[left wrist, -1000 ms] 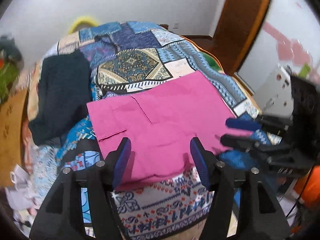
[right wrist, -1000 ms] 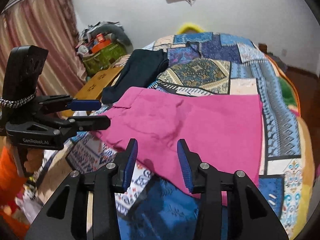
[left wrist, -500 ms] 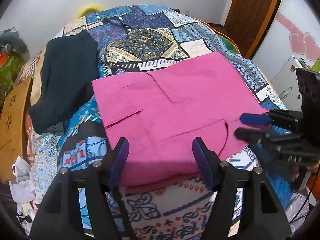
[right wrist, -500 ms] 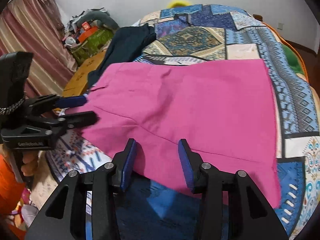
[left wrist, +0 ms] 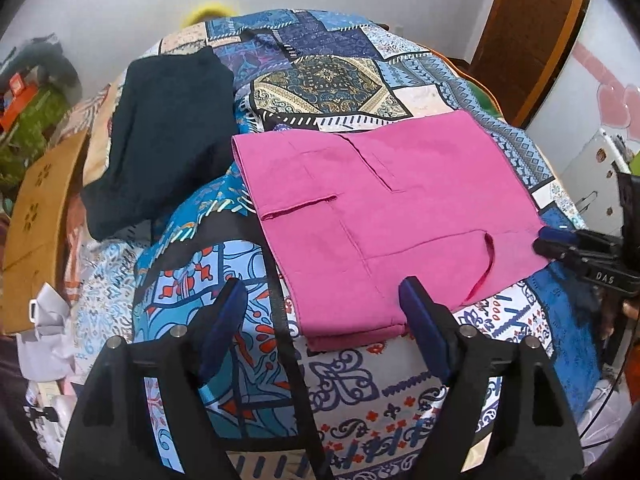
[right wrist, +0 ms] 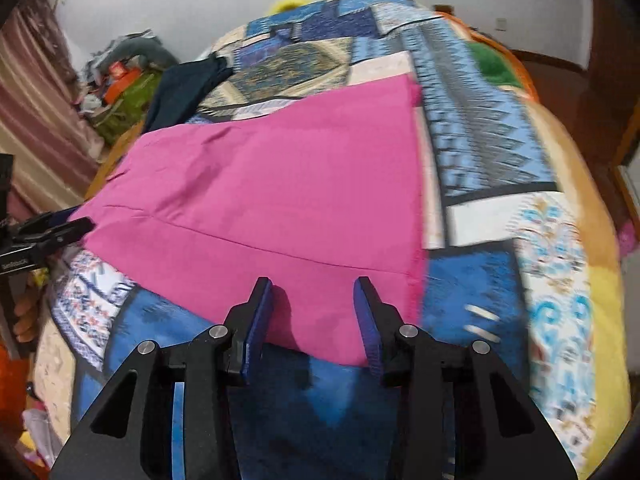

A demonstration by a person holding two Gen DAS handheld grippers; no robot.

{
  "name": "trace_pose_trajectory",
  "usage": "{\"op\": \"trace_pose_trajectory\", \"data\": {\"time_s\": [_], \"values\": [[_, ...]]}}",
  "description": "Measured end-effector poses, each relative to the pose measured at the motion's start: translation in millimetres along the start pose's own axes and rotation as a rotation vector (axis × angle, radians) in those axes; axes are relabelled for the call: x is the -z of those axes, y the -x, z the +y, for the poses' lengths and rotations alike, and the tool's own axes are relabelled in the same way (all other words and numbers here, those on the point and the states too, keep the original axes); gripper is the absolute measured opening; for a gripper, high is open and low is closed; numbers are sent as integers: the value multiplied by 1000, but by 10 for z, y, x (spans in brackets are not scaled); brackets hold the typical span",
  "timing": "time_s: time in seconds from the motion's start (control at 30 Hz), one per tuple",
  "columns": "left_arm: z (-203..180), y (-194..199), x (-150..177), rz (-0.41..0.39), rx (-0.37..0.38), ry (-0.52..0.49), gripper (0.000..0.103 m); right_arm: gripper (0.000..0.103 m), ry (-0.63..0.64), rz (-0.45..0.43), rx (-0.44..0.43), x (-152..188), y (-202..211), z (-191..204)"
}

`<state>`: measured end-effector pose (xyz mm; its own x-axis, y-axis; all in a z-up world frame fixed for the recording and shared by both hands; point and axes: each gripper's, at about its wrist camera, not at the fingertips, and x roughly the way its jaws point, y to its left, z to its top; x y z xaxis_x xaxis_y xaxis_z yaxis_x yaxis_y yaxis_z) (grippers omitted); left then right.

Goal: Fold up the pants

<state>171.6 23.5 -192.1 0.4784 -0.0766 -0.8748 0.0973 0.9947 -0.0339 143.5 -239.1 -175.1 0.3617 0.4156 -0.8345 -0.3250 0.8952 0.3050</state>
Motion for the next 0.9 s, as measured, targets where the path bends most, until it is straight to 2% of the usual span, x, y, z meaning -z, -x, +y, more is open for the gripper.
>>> {"op": "trace_pose_trajectory", "data": {"time_s": [0.27, 0.4, 0.67, 0.77, 0.9], "values": [[49, 12, -30, 9, 18, 31, 80, 40, 36, 7, 75, 35, 62, 6], [85, 138, -156, -34, -3, 26, 80, 40, 28, 7, 45, -51, 121, 11], [350, 278, -616, -136, -81, 58, 80, 43, 72, -114, 51, -467, 351, 34], [504, 146, -810, -131, -90, 92, 80, 45, 80, -144, 59, -649, 327, 36], [675, -120, -968, -84, -73, 138, 78, 48, 86, -163, 75, -878, 209, -22]]}}
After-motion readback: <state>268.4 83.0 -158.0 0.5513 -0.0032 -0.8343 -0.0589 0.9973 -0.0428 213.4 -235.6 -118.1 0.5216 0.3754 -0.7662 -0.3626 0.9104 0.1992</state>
